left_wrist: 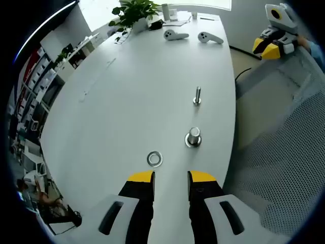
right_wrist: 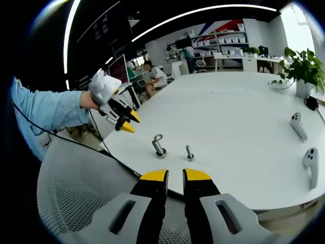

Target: Place the washer onto the threaded stud by aligning its center hole with the stud, sliding it down to the base, and recovering from edge contact or off-axis alignment until the washer reaches the visible bottom stop.

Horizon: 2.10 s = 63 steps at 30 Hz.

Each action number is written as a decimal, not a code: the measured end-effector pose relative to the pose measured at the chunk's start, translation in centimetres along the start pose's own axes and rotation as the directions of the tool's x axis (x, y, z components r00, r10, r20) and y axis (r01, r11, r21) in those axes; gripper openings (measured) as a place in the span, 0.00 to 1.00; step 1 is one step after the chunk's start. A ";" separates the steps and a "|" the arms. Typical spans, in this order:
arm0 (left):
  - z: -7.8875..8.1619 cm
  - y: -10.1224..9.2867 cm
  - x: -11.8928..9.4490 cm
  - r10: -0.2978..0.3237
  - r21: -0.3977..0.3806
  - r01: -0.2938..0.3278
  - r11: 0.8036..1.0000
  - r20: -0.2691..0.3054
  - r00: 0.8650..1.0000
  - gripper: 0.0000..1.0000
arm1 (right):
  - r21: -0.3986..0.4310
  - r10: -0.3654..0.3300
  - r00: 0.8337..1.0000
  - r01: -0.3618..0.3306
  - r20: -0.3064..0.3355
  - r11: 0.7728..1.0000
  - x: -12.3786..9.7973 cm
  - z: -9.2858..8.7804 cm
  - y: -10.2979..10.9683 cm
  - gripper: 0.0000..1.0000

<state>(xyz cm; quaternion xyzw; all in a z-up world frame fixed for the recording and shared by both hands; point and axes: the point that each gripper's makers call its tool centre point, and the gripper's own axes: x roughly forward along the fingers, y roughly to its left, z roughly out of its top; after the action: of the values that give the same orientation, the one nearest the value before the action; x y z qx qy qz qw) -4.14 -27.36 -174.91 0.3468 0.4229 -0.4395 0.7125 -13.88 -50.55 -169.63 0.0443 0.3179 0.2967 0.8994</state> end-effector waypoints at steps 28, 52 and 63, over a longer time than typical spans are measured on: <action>-2.4 2.6 4.4 -0.009 -0.048 0.008 0.999 -0.034 0.999 0.23 | 0.016 0.008 1.000 -0.008 0.006 1.000 0.0 0.0 0.1 0.15; -1.6 3.0 10.8 -0.076 0.049 0.081 0.995 -0.094 0.993 0.25 | 0.016 0.004 1.000 -0.004 0.000 1.000 0.1 -0.1 -0.1 0.14; -1.4 3.4 11.1 -0.101 0.002 0.101 0.995 -0.077 0.992 0.29 | 0.015 0.001 1.000 -0.001 -0.002 1.000 0.1 -0.1 -0.1 0.14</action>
<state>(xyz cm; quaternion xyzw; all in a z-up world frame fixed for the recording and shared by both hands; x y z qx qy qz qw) 1.36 -28.55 -185.11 0.3437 0.4656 -0.4627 0.6716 -13.83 -50.59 -169.81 0.0506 0.3211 0.2948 0.8986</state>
